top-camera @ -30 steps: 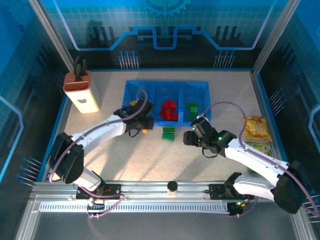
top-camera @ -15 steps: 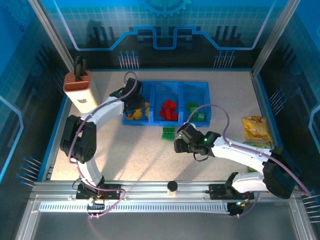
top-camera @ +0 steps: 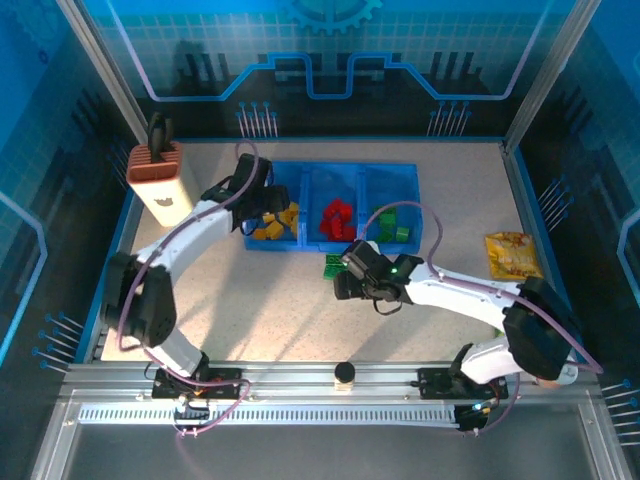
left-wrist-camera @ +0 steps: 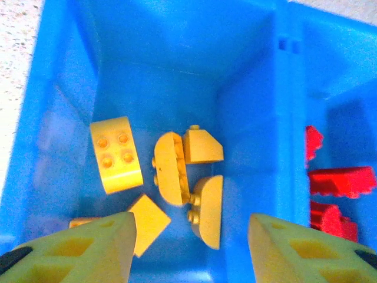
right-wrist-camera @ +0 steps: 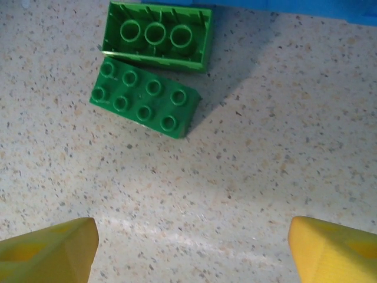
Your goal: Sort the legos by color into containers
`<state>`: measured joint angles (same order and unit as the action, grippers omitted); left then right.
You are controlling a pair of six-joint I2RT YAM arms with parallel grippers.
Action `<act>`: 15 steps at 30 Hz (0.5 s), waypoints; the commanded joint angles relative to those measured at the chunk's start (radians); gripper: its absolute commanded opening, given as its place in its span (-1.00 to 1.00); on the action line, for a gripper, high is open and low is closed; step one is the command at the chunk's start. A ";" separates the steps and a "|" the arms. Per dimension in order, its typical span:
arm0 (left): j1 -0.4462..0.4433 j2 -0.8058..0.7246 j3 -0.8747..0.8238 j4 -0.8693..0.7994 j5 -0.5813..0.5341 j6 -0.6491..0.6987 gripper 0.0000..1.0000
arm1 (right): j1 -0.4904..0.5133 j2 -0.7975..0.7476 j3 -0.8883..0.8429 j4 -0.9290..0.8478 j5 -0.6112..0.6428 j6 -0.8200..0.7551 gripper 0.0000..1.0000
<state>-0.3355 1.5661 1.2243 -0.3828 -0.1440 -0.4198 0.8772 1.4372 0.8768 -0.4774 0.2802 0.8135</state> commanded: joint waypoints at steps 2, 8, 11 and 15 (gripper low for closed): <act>-0.051 -0.172 -0.131 0.036 -0.005 -0.025 0.09 | 0.008 0.092 0.097 -0.003 0.015 0.029 0.90; -0.091 -0.360 -0.316 0.016 -0.061 -0.075 0.09 | -0.004 0.266 0.240 -0.082 0.033 0.078 0.89; -0.105 -0.439 -0.383 0.005 -0.064 -0.092 0.09 | -0.003 0.341 0.305 -0.124 0.061 0.113 0.89; -0.116 -0.512 -0.442 -0.025 -0.123 -0.094 0.09 | 0.017 0.413 0.364 -0.179 0.133 0.199 0.90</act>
<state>-0.4450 1.1030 0.8108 -0.3832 -0.2085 -0.4896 0.8783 1.8122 1.1961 -0.5728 0.3401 0.9222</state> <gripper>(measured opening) 0.546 0.948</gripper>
